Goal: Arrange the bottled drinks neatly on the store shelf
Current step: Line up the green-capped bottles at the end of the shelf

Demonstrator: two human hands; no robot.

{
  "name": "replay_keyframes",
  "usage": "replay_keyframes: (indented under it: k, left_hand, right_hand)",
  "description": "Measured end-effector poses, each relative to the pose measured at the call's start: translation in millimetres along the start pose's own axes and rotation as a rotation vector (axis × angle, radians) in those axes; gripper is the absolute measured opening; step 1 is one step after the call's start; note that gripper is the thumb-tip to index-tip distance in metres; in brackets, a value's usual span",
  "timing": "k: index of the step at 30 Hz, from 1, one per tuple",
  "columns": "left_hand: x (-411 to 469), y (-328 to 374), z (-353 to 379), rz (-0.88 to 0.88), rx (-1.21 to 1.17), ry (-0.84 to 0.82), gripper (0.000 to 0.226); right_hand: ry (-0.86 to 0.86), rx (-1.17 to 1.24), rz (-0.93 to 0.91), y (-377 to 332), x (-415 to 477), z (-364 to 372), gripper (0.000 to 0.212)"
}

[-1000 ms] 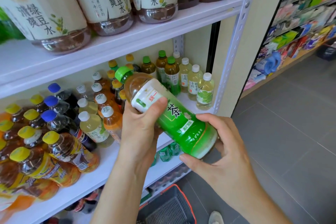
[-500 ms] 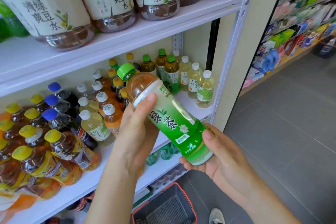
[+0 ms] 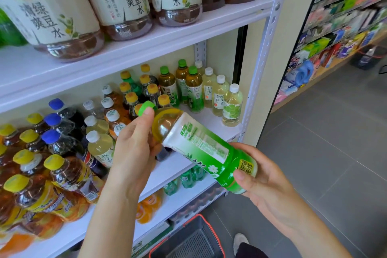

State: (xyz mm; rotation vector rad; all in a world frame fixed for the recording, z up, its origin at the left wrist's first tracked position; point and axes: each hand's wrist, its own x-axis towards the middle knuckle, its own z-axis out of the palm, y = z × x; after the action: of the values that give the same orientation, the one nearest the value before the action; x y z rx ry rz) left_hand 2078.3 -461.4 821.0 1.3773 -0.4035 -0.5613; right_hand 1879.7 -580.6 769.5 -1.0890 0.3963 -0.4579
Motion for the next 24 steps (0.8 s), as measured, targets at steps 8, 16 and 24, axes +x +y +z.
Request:
replay_keyframes:
  k: [8,16,24]
  left_hand:
    - [23.3,7.9,23.7,0.116,0.109,-0.146,0.026]
    - [67.4,6.5,63.1,0.339,0.442,-0.044,0.019]
    - [131.5,-33.8,106.2,0.532,1.060,0.078,0.018]
  right_hand:
    - [-0.047,0.078,0.016,-1.6,37.5,-45.2,0.067]
    - [-0.003,-0.528,-0.045,-11.0,96.8,-79.7,0.062]
    - [0.072,-1.371,-0.523,-25.6,164.2,-91.0,0.057]
